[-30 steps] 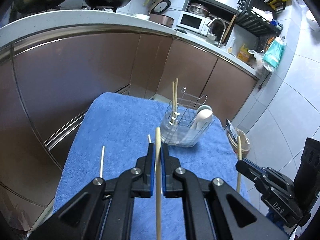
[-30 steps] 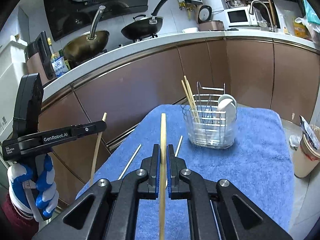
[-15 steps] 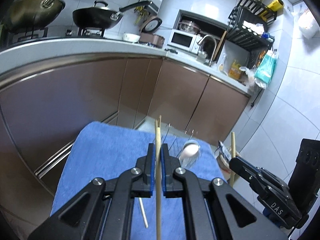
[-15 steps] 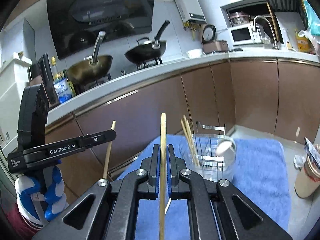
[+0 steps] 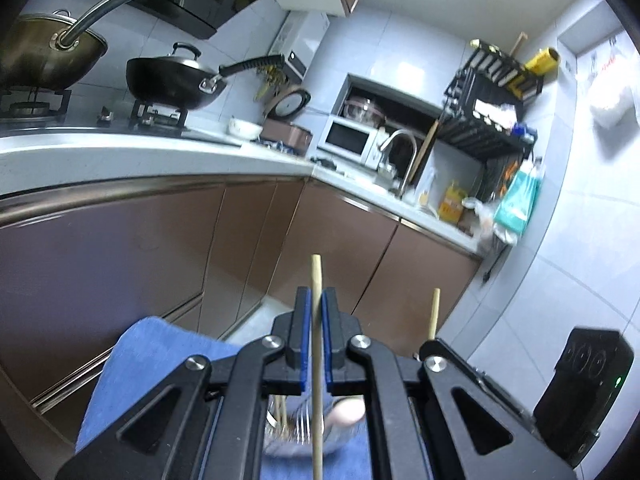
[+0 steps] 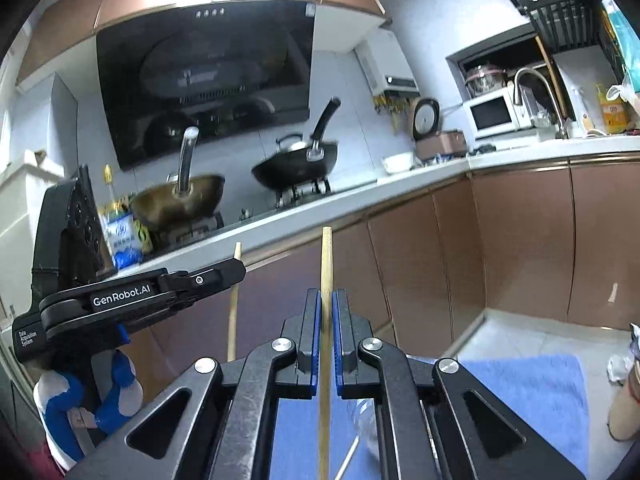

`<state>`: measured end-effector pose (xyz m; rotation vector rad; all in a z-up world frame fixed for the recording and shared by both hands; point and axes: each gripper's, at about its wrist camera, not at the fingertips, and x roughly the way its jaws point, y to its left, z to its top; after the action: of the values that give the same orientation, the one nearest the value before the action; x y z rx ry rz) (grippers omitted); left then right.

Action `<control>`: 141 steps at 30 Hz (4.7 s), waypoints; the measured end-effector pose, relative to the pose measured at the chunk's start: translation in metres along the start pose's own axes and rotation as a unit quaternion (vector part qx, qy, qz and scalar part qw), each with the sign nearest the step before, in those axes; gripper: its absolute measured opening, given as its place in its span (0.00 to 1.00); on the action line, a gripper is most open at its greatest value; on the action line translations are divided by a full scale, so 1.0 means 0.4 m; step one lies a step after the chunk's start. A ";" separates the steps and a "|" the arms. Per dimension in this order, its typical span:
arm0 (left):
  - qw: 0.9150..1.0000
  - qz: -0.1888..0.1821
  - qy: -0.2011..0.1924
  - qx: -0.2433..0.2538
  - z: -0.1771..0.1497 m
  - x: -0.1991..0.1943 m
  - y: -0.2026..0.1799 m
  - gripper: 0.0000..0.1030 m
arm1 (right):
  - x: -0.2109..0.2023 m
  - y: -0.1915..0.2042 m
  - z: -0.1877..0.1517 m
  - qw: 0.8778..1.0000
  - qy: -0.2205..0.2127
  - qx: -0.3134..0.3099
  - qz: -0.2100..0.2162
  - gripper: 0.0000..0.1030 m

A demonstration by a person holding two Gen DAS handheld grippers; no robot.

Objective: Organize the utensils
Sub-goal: 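Lift both chopsticks over the wire holder and open both tools to drop them, then move both open tools back to the last two chopsticks on the towel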

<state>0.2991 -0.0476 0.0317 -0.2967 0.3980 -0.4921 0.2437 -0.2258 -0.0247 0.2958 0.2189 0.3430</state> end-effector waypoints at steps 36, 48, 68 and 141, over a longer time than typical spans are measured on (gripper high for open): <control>0.992 0.059 -0.115 0.012 -0.178 0.261 0.062 0.05 | 0.212 -0.080 -0.137 0.988 -0.065 -0.085 -0.114 0.06; 0.990 0.082 -0.113 0.009 -0.218 0.215 0.083 0.06 | 0.158 -0.074 -0.177 0.986 -0.031 -0.101 -0.130 0.08; 0.989 0.118 -0.071 0.059 -0.244 -0.091 0.018 0.24 | -0.056 0.061 -0.153 0.988 0.008 -0.089 -0.129 0.21; 0.970 0.215 0.078 0.084 -0.442 -0.384 0.099 0.34 | -0.240 0.163 -0.347 0.980 0.163 -0.029 -0.106 0.22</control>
<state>0.1135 0.0324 -0.0933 -0.0018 0.5545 -0.1215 0.1002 -0.1675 -0.1183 0.1549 0.5581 0.1835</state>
